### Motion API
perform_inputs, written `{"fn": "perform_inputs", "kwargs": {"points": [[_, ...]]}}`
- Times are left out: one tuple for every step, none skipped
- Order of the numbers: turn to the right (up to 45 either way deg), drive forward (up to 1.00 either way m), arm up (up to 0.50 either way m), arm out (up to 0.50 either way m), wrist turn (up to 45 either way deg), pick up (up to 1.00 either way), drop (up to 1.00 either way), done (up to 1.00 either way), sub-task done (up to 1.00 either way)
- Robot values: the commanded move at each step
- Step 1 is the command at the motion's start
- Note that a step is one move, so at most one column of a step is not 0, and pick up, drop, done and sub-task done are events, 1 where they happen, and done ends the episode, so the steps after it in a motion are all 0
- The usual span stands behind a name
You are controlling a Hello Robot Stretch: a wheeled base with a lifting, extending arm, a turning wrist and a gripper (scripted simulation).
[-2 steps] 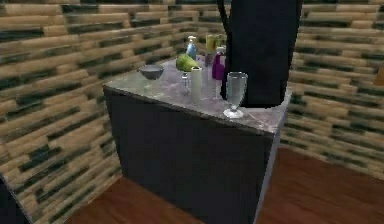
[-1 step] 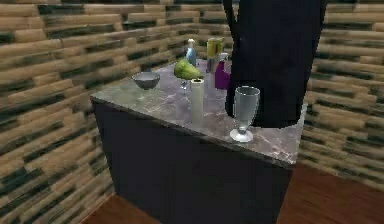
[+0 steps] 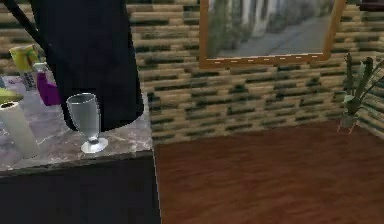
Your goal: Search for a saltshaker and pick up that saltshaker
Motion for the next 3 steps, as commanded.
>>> {"fn": "perform_inputs", "kwargs": {"points": [[45.0, 0.0, 0.0, 0.0, 0.0, 0.0, 0.0, 0.0, 0.0], [21.0, 0.0, 0.0, 0.0, 0.0, 0.0, 0.0, 0.0, 0.0], [0.0, 0.1, 0.0, 0.0, 0.0, 0.0, 0.0, 0.0, 0.0]]}}
